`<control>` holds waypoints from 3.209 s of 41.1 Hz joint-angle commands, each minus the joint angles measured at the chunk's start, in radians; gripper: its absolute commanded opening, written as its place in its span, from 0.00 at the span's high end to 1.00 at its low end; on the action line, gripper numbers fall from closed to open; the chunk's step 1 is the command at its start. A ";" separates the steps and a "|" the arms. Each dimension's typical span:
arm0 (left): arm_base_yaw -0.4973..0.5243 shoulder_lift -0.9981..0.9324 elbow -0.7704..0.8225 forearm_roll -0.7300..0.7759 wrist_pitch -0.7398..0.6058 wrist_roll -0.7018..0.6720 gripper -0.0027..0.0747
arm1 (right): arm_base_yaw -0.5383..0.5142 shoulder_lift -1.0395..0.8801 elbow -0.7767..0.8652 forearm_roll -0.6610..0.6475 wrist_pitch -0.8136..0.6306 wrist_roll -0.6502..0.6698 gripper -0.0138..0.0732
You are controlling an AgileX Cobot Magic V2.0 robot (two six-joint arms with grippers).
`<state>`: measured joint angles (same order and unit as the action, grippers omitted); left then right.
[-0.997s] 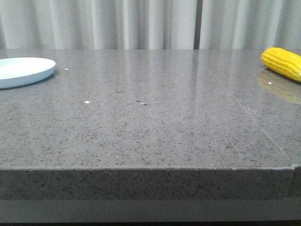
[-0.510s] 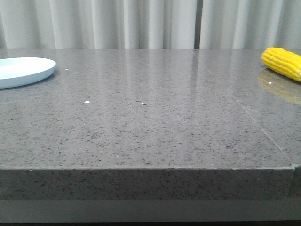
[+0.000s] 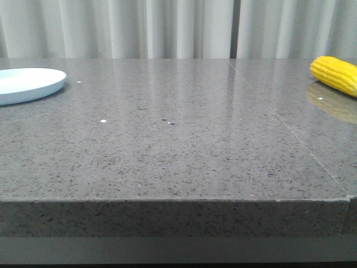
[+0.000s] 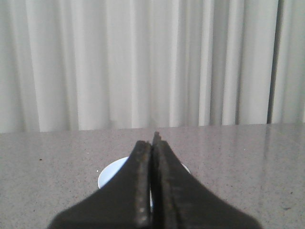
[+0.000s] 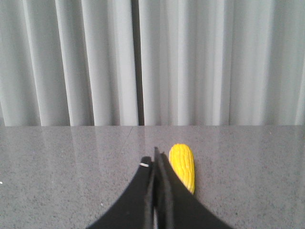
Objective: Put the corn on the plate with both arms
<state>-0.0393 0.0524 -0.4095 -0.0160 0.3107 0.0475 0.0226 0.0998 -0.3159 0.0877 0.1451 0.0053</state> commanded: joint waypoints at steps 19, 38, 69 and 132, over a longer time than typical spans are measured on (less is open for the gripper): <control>0.002 0.441 -0.393 -0.004 0.288 0.001 0.99 | -0.006 0.407 -0.376 -0.031 0.281 -0.005 0.92; 0.002 0.600 -0.393 -0.006 0.335 0.001 0.99 | -0.006 0.551 -0.368 -0.030 0.366 -0.005 0.92; 0.002 0.682 -0.442 0.041 0.449 0.003 0.21 | -0.006 0.560 -0.368 -0.027 0.388 -0.005 0.09; 0.405 1.743 -1.132 -0.562 0.617 0.369 0.24 | -0.006 0.560 -0.368 -0.027 0.388 -0.005 0.09</control>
<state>0.3775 1.8208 -1.4932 -0.5338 0.9512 0.4095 0.0226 0.6566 -0.6543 0.0641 0.5999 0.0053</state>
